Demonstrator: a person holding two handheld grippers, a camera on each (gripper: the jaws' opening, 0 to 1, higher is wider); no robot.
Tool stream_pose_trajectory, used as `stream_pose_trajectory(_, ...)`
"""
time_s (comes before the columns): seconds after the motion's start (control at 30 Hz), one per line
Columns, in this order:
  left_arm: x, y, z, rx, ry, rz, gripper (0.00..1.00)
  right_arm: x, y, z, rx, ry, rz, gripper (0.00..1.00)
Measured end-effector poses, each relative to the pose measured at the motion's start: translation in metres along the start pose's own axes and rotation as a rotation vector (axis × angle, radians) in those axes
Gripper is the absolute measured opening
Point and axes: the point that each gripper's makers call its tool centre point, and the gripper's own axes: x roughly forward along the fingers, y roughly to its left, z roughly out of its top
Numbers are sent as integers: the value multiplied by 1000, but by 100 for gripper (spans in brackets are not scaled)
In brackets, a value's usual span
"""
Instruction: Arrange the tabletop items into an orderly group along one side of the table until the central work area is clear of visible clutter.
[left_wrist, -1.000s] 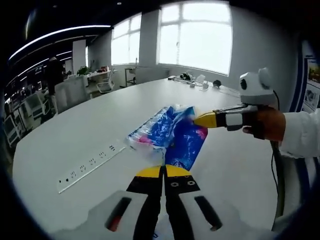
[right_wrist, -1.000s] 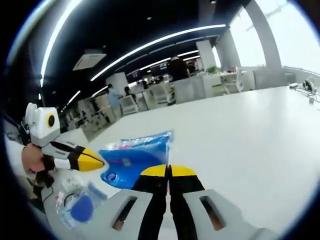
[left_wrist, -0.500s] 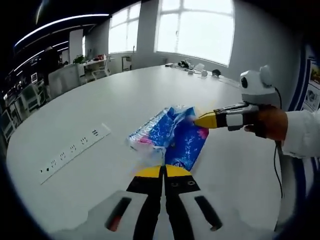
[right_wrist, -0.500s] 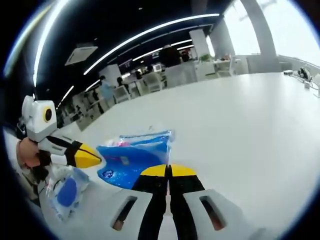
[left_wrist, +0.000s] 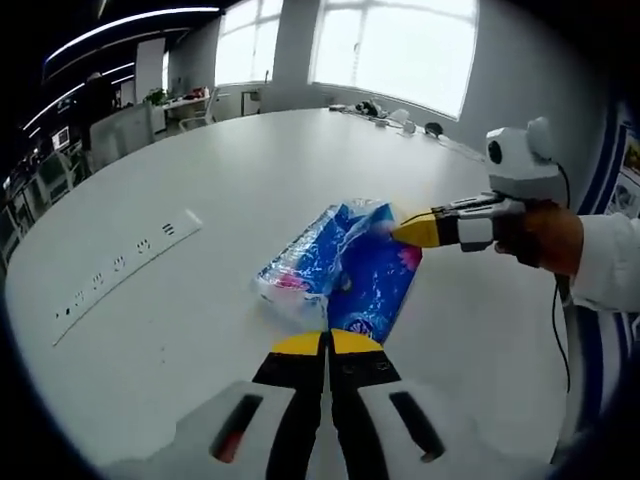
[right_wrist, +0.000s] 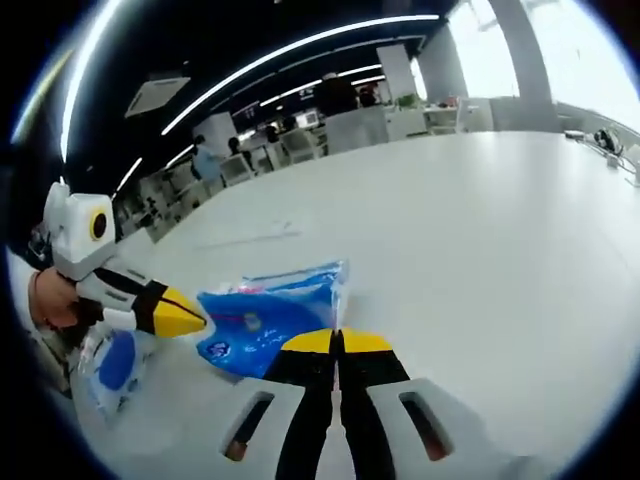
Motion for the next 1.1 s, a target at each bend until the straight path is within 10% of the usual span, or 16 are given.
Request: stream_pose_trajectory(1.1,6,-2,-13,-40,16,3,15,1,-7,-15,-14,17,-31,10)
